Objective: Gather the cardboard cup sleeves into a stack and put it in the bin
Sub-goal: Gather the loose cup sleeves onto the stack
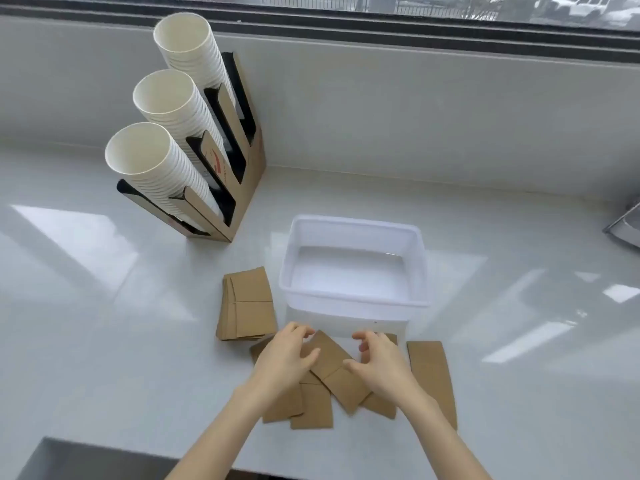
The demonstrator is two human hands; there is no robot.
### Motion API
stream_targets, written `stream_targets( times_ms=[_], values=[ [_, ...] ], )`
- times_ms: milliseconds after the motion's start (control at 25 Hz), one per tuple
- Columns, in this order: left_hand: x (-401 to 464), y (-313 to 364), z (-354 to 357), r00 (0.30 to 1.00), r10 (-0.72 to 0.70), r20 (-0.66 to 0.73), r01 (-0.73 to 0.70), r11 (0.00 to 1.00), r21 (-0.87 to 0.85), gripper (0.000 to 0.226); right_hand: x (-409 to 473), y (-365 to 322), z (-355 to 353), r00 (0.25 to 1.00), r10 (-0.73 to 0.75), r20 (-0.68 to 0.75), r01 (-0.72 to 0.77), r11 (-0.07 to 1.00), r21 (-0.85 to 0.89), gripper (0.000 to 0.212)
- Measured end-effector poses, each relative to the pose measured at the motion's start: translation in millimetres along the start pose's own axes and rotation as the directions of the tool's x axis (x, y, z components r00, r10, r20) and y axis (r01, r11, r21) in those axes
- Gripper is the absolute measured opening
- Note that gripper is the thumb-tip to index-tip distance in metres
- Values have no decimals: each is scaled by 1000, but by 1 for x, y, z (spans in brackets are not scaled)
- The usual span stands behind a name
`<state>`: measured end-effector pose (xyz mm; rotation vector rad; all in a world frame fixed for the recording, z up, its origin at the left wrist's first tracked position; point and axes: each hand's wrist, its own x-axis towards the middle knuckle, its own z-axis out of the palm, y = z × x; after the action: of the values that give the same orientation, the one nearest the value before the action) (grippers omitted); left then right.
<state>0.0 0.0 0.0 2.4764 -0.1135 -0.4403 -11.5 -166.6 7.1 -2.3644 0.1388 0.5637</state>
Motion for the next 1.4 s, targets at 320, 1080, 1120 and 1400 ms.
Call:
stream_targets(
  times_ms=[320, 1080, 1120, 1400],
  values=[
    [8, -9, 17, 999, -47, 16, 46, 998, 42, 49, 3, 0, 19, 998, 56, -37, -64, 961, -268, 43],
    [0, -27, -5, 979, -202, -19, 170, 867, -469, 15, -6, 19, 3, 925, 226, -306, -276, 952, -132, 48],
    [-1, -26, -6, 980, -200, -14, 169, 858, -485, 16, -6, 19, 6, 917, 266, -296, -330, 924, -193, 57],
    [-4, -21, -4, 974, -228, -4, 190, 820, -540, 12, -5, 10, 13, 893, 337, -297, -387, 913, -129, 68]
  ],
)
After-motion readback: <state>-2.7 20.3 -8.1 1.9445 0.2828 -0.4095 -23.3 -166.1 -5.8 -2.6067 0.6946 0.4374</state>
